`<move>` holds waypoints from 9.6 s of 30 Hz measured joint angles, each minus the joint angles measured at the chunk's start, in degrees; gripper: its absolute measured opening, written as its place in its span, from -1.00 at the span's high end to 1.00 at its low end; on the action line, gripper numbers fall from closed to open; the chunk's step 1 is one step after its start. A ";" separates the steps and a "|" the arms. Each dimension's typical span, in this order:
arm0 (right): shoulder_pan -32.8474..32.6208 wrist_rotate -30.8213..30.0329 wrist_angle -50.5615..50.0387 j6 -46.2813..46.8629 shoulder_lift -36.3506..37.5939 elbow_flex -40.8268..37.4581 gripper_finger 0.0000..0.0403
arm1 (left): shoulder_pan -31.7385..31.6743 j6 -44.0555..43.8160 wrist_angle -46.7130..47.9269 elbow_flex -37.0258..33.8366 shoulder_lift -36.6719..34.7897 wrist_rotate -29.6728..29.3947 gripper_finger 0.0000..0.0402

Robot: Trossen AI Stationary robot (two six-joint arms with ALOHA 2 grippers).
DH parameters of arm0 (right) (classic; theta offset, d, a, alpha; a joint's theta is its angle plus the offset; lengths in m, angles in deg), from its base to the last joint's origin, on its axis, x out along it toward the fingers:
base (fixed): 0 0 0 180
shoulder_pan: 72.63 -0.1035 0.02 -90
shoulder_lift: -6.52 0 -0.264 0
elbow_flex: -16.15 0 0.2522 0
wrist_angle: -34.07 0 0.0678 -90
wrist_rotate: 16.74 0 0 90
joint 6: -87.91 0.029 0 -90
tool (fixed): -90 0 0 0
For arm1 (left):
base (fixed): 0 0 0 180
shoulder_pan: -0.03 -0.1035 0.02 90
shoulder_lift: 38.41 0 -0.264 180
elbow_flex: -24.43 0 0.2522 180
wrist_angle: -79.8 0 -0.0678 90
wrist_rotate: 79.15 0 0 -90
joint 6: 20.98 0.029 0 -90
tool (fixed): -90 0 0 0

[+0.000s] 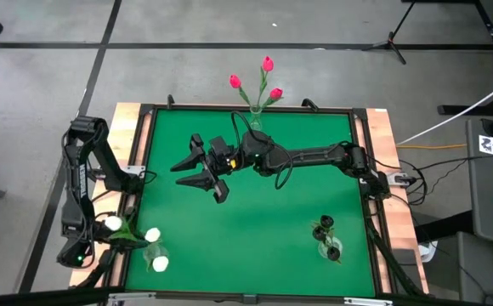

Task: Sort flowers into vase by color
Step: Put the white tulip into the bottom left transparent vase, then return to Home Position

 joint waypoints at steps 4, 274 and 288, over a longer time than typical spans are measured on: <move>0.00 1.09 0.04 -0.04 0.00 0.00 0.18 | 0.02 -1.49 0.00 0.00 -0.02 0.95 0.44; 3.39 0.29 -44.60 -44.24 124.74 -93.92 0.18 | -38.21 93.18 5.11 22.59 -70.64 88.84 -0.01; 3.37 2.41 -47.13 -46.71 125.15 -96.67 0.18 | -38.21 93.05 -6.88 8.52 -70.60 100.66 -0.01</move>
